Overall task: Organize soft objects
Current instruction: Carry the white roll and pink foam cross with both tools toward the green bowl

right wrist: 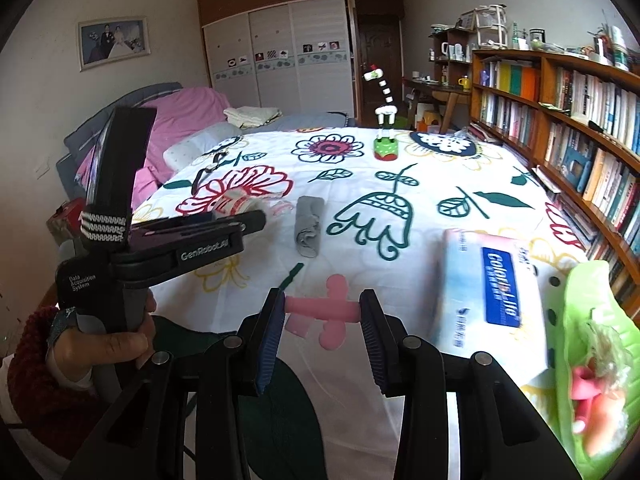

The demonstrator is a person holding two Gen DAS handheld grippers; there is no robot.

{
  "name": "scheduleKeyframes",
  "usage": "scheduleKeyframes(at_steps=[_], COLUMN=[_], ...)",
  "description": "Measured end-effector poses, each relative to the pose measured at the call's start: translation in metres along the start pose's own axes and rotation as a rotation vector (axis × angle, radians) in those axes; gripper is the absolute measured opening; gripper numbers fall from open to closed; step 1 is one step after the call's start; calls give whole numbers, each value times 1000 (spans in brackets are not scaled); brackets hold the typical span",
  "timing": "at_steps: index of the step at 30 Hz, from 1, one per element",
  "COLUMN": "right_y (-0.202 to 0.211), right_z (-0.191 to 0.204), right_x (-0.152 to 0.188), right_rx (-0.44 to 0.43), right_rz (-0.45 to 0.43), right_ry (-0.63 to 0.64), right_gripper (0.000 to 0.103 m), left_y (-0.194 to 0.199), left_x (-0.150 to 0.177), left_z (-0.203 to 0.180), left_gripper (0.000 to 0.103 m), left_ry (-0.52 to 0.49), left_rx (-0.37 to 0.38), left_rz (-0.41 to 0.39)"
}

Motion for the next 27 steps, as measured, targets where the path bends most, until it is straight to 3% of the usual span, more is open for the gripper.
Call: scheduleKeyframes(at_steps=[16, 27], right_y=[50, 96], right_z=[-53, -119], right_x=[21, 41], right_rx=[90, 251], right_rz=[-52, -96], right_ry=[-102, -212], right_gripper=[40, 40], left_y=[26, 41], left_x=[8, 6], left_z=[-35, -78], left_gripper=[46, 46], left_ry=[-30, -100], left_rx=[51, 103], left_rz=[-2, -24])
Point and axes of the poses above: each gripper's, at about its wrist camera, not at the fingertips, and y roughly against the way its jaws point, z to its left, x to its underside, the point moved 3 cm from there along -y, roughly the way its jaws point, and after that the axes turned 3 degrees about y, right-handed, at the moved point
